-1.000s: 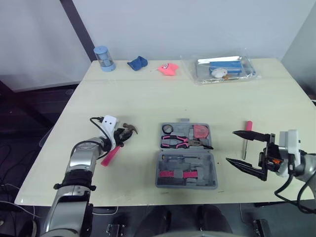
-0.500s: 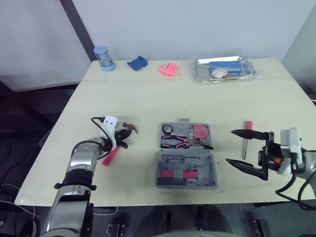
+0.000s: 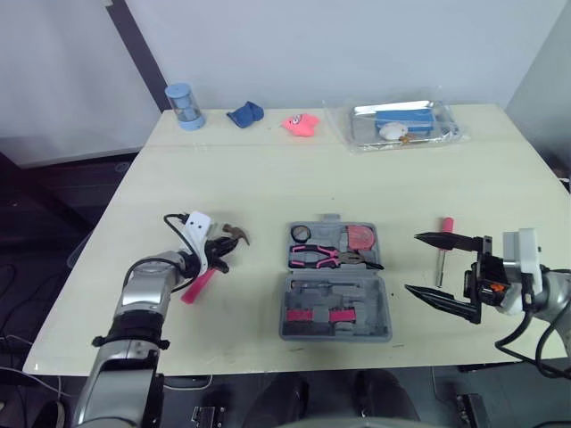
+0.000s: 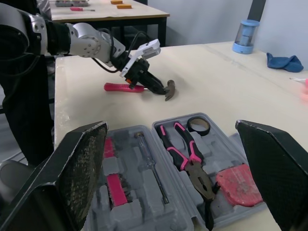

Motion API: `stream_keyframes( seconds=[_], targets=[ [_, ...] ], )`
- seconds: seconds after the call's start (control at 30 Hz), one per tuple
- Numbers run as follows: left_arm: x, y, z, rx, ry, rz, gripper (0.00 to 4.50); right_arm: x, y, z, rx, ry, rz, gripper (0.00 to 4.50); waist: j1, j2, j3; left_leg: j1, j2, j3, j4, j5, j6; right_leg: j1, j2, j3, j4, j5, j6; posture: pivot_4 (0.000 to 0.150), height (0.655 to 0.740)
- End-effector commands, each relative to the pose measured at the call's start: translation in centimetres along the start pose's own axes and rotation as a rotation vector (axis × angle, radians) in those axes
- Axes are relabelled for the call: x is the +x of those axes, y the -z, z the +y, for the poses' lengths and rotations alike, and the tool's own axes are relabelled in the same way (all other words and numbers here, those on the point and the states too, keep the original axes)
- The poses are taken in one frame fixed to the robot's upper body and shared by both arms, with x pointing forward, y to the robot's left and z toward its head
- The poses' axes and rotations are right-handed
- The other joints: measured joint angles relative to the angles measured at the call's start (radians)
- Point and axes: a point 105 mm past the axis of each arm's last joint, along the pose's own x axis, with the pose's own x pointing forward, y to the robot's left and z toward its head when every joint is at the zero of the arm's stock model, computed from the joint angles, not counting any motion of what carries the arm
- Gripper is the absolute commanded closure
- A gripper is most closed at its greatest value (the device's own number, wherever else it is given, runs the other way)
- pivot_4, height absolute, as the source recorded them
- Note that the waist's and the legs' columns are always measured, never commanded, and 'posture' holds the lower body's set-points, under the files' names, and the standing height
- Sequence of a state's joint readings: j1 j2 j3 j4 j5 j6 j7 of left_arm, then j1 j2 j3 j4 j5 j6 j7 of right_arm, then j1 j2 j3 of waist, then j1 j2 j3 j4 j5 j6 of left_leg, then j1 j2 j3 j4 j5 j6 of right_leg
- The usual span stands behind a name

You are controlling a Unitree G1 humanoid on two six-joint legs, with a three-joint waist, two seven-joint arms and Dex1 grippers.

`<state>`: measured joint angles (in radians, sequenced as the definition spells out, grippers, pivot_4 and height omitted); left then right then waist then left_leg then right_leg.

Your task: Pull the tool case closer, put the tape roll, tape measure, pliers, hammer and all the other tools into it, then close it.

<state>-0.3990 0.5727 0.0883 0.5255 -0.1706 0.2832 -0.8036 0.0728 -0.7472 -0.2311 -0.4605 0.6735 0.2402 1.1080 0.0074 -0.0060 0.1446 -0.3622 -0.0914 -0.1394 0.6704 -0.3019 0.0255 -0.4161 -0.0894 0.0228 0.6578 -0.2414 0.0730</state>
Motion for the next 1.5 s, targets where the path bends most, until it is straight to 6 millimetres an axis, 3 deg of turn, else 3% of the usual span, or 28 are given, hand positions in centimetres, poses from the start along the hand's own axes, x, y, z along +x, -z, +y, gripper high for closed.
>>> stream_keyframes(
  seconds=[0.03,0.3,0.43,0.6,0.77,0.9,1.13,1.27,1.4,1.5],
  targets=[
    [-1.5,-1.0,-0.2,0.052,0.051,-0.024,4.49,0.4,-1.0,0.6,-0.026,-0.026,-0.025,0.0,0.0,0.0,0.0,0.0,0.0,0.0,0.0,0.0,0.0,0.0,0.0,0.0,0.0,0.0,0.0,0.15,0.74],
    [-4.0,-0.3,-1.9,0.145,0.2,0.02,4.49,0.5,-1.0,0.6,-0.023,-0.035,-0.027,0.0,0.008,-0.001,0.001,0.0,0.0,0.0,0.0,0.0,0.0,0.0,-0.001,-0.001,0.0,0.0,0.0,0.15,0.74],
    [-5.9,0.4,-3.7,0.236,0.339,0.06,4.49,0.6,-1.0,0.6,-0.021,-0.042,-0.029,0.0,0.002,-0.002,0.002,-0.001,0.0,0.0,0.0,0.0,0.0,0.0,-0.001,-0.001,0.0,0.0,0.0,0.15,0.74],
    [-5.9,-0.1,-2.9,0.238,0.282,0.045,4.49,0.7,-1.0,0.6,-0.025,-0.05,-0.034,0.0,0.007,-0.002,0.002,0.0,0.001,0.0,-0.001,0.0,0.0,0.0,-0.001,-0.001,-0.001,0.0,0.0,0.15,0.74],
    [-6.7,-0.2,-5.1,0.27,0.375,0.003,4.49,0.8,-0.9,0.8,-0.024,-0.053,-0.036,0.0,0.005,-0.003,0.002,-0.001,0.001,0.0,-0.001,0.0,0.0,0.0,-0.001,-0.001,-0.001,0.0,0.0,0.15,0.74],
    [-7.4,-0.2,-5.3,0.338,0.408,0.003,4.49,0.9,-0.8,0.7,-0.023,-0.056,-0.039,0.0,0.003,-0.003,0.002,-0.001,0.001,0.0,-0.001,0.0,0.0,0.0,0.0,0.0,-0.002,0.0,0.0,0.15,0.74],
    [-8.2,-2.8,-6.6,0.438,0.567,-0.009,4.49,1.0,-0.5,0.7,-0.019,-0.076,-0.038,0.0,0.008,-0.003,0.003,-0.001,0.001,0.0,-0.001,0.0,0.0,0.0,-0.001,-0.002,-0.002,0.0,0.0,0.15,0.74],
    [-8.8,-4.5,-8.4,0.507,0.69,0.032,4.49,0.6,-0.3,0.5,-0.024,-0.086,-0.025,0.0,0.004,-0.003,0.004,-0.001,0.002,0.0,-0.001,0.0,0.0,0.0,0.0,-0.001,-0.002,0.0,0.0,0.15,0.74],
    [-7.6,-5.8,-10.1,0.623,0.73,0.131,4.49,0.4,-0.1,0.4,-0.028,-0.085,-0.019,0.0,0.004,-0.003,0.005,-0.001,0.001,0.0,-0.001,0.0,0.0,0.0,0.0,-0.001,-0.002,0.0,0.0,0.15,0.74],
    [-6.6,-7.3,-12.3,0.664,0.79,0.104,4.49,0.3,0.0,0.3,-0.032,-0.077,-0.017,0.0,0.006,-0.004,0.005,-0.001,0.001,0.0,-0.001,0.0,0.0,0.0,0.002,-0.002,-0.002,0.0,0.0,0.15,0.74]
  ],
)
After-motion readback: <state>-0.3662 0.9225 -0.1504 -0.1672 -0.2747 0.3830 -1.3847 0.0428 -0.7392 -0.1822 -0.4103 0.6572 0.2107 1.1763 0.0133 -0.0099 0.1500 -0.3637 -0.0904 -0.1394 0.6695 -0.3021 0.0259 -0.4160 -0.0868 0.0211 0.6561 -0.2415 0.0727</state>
